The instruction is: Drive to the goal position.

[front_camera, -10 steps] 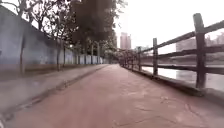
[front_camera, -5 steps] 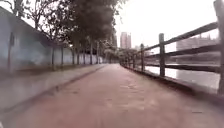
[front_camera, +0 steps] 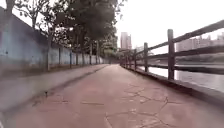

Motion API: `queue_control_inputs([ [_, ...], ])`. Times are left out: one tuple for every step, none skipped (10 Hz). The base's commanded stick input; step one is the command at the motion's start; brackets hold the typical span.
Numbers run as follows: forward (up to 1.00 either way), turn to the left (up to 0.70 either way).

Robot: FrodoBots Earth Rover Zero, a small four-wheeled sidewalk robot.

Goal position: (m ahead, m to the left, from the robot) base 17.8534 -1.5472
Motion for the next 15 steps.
queue_control_inputs([
  [1.0, 0.0],
  [1.0, 0.0],
  [1.0, 0.0],
  [1.0, 0.0],
  [1.0, 0.0],
  [1.0, 0.0],
  [1.0, 0.0],
  [1.0, 0.0],
  [1.0, 0.0],
  [1.0, 0.39],
  [1.0, 0.0],
  [1.0, 0.0],
  [1.0, 0.0],
  [1.0, 0.0],
  [1.0, 0.0],
])
